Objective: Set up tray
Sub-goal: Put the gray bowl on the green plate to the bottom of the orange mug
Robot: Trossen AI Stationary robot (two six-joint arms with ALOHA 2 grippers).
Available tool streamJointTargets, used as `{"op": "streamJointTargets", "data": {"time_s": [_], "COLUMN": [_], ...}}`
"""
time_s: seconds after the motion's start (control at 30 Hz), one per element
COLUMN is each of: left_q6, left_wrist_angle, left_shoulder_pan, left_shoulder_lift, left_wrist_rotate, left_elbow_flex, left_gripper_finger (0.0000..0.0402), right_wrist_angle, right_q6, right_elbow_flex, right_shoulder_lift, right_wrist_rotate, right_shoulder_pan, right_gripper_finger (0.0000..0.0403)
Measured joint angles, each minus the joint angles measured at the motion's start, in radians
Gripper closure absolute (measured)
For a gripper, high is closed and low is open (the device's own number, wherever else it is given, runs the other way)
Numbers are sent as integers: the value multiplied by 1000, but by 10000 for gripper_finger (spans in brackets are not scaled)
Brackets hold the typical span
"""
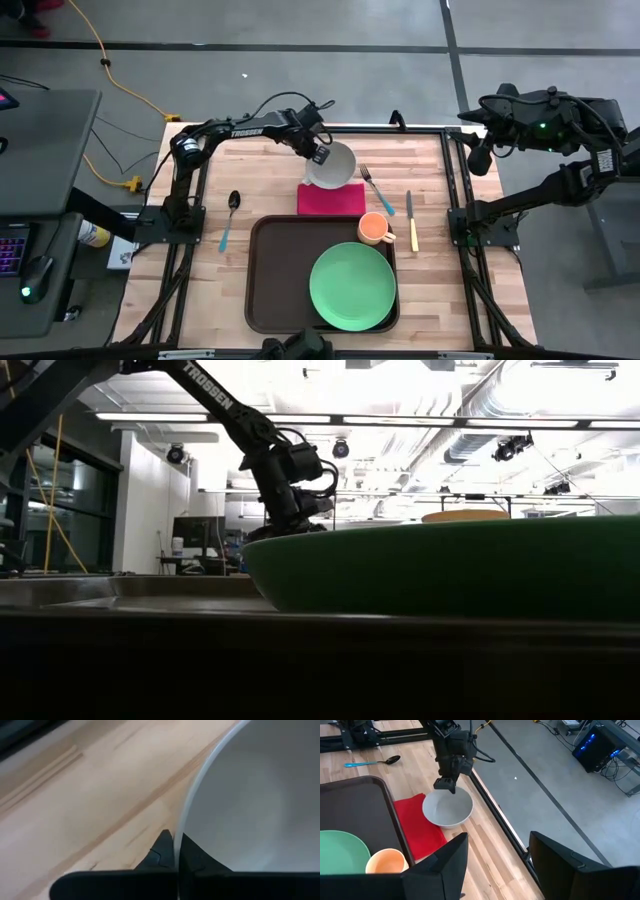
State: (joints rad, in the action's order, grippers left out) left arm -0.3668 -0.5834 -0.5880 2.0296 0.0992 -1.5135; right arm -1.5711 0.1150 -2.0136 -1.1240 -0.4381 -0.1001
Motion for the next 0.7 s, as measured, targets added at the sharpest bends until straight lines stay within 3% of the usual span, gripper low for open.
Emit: {"op": "streamJointTargets", "data": {"time_s": [0.4,0.57,0.7], "left_q6": [41,94,142], "left_wrist_angle": [111,138,145], "left_shoulder_pan": [-49,-76,-87], "left_shoulder_lift": [-71,-156,-232], "left_wrist_rotate": [52,182,376], "left_elbow_flex": [1,1,1], "left_gripper_finger": [384,384,384], "right_wrist_angle": [0,0,0], "right_q6": [0,-1,-3], "right_elbow_flex": [0,0,0], "right_shoulder_lift": [0,0,0], "right_wrist_rotate": [0,0,-1], "right_shoulder_pan": [0,0,0], "right_gripper_finger": [212,212,212]}}
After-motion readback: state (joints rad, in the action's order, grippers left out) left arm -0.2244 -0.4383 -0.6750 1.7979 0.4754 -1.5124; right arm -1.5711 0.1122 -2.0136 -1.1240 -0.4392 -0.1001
